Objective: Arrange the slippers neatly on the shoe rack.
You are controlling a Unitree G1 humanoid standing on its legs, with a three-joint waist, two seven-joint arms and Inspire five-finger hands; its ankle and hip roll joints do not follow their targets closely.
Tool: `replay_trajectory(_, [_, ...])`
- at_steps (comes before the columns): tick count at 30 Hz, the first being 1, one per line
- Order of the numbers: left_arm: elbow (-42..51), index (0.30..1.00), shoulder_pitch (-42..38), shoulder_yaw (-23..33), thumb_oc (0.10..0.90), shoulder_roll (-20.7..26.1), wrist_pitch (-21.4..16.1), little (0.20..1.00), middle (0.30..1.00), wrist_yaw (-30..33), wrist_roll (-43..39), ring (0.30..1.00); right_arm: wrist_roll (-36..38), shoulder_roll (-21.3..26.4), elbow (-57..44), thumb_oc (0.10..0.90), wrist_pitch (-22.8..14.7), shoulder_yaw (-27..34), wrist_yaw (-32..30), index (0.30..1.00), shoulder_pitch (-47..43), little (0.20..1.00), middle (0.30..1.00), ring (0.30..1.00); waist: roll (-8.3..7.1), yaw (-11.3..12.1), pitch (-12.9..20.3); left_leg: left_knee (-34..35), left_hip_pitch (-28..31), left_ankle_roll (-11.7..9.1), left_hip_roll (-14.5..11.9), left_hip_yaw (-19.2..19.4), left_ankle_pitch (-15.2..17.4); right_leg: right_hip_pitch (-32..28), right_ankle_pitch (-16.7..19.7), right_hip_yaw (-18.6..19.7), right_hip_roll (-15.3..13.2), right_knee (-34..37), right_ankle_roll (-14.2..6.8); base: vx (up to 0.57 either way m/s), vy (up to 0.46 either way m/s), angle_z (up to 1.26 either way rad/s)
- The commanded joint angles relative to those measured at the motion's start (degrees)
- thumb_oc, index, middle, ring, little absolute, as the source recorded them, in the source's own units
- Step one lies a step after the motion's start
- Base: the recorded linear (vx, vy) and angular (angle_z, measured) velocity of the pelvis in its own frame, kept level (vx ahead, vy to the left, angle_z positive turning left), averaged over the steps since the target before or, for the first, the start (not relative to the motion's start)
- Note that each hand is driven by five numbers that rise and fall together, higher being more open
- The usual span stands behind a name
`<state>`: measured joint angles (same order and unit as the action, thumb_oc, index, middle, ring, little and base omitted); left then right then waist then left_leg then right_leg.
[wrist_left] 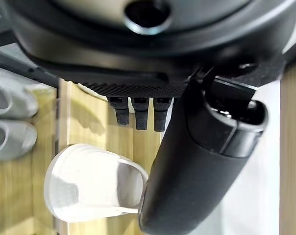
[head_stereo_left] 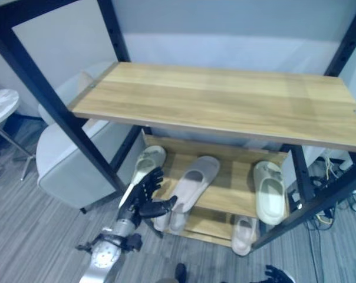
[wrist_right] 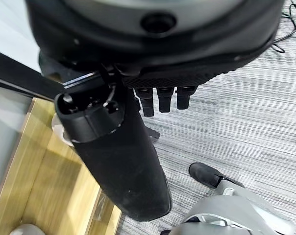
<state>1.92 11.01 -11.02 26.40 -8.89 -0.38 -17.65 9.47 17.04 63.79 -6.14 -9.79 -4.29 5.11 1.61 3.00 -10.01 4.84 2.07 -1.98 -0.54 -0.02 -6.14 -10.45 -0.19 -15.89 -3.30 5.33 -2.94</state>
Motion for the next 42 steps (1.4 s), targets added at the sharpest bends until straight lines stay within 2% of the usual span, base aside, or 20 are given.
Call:
replay_trajectory(1, [4.27, 0.9, -7.97, 0.97, 0.8, 0.94, -7.63, 0.9, 0.9, 3.19, 5.24, 0.9, 0.46, 1.79, -0.04, 0.8, -2.31, -0.65, -1.07, 0.9, -1.77, 0.9, 0.9, 0.9, -0.52, -0.84, 2.92, -0.11, 0.9, -5.06, -4.41, 2.88, 1.92, 0.72, -2.76, 0.15, -0.64, -0.5, -3.56, 0.05, 0.039, -0.03])
replay_trajectory(2, [3.59, 0.9, -9.58, 0.9, 0.8, 1.69, -8.01, 0.9, 0.9, 4.47, 7.53, 0.9, 0.3, 1.62, -0.13, 0.8, -2.27, -0.89, -0.89, 0.9, -1.42, 0.9, 0.9, 0.9, -0.7, -1.29, 3.09, 0.16, 1.08, -4.99, -4.28, 3.27, 2.16, 0.95, -2.51, 0.52, -0.81, -0.43, -3.82, 0.03, 0.027, -0.02])
replay_trajectory(10, [-1.0, 0.9, -14.94, -0.68, 0.8, 1.54, -7.82, 0.9, 0.9, 7.87, 11.25, 0.9, 0.12, 0.94, -0.17, 0.8, -1.87, -1.4, -0.77, 0.9, -0.43, 0.9, 0.9, 0.9, -1.14, -2.83, 3.75, 0.16, 1.23, -4.53, -4.06, 4.83, 3.24, 1.85, -1.79, 2.19, -1.53, -0.33, -4.63, 0.04, 0.025, -0.12])
replay_trajectory(18, [-5.05, 0.9, -18.13, -1.74, 0.8, 1.98, -7.26, 0.9, 0.9, 10.17, 15.45, 0.9, -0.06, 0.62, -0.14, 0.8, -1.6, -1.48, -0.78, 0.9, -0.17, 0.9, 0.9, 0.9, -1.25, -3.59, 3.99, 0.16, 1.06, -4.21, -3.91, 6.38, 4.0, 3.02, -1.21, 3.41, -2.16, -0.33, -5.45, 0.03, 0.024, -0.14])
replay_trajectory(27, [-10.09, 0.9, -23.16, -1.81, 0.8, 6.7, -5.56, 0.9, 0.9, 13.65, 26.71, 0.9, -0.28, 0.86, -1.61, 0.8, -1.98, -1.3, -1.12, 0.9, 0.0, 0.9, 0.9, 0.9, -1.47, -4.71, 3.84, 0.16, 0.35, -4.07, -3.94, 7.9, 4.73, 4.85, -0.61, 4.81, -2.54, -0.33, -6.14, 0.02, 0.017, -0.13])
replay_trajectory(33, [-12.01, 0.9, -24.9, -0.99, 0.8, 7.68, -5.13, 0.9, 0.9, 14.95, 28.71, 0.9, -0.2, 0.82, -2.29, 0.8, -2.02, -1.34, -0.95, 0.9, 0.21, 0.9, 0.9, 0.9, -1.47, -5.09, 3.65, 0.16, -0.23, -3.99, -3.9, 8.55, 4.88, 5.99, -0.35, 5.58, -2.64, -0.33, -6.43, 0.01, 0.016, -0.13])
replay_trajectory(42, [-16.34, 0.9, -30.39, -2.71, 0.8, 9.2, -4.11, 0.9, 0.9, 16.84, 30.62, 0.9, -0.31, 1.26, -3.08, 0.8, -1.96, -2.25, -1.13, 0.9, -1.08, 0.9, 0.9, 0.9, -1.21, -5.93, 3.01, 0.16, -3.05, -3.78, -3.71, 9.45, 4.62, 9.73, 0.66, 7.29, -2.74, -0.33, -6.84, -0.02, 0.013, -0.08])
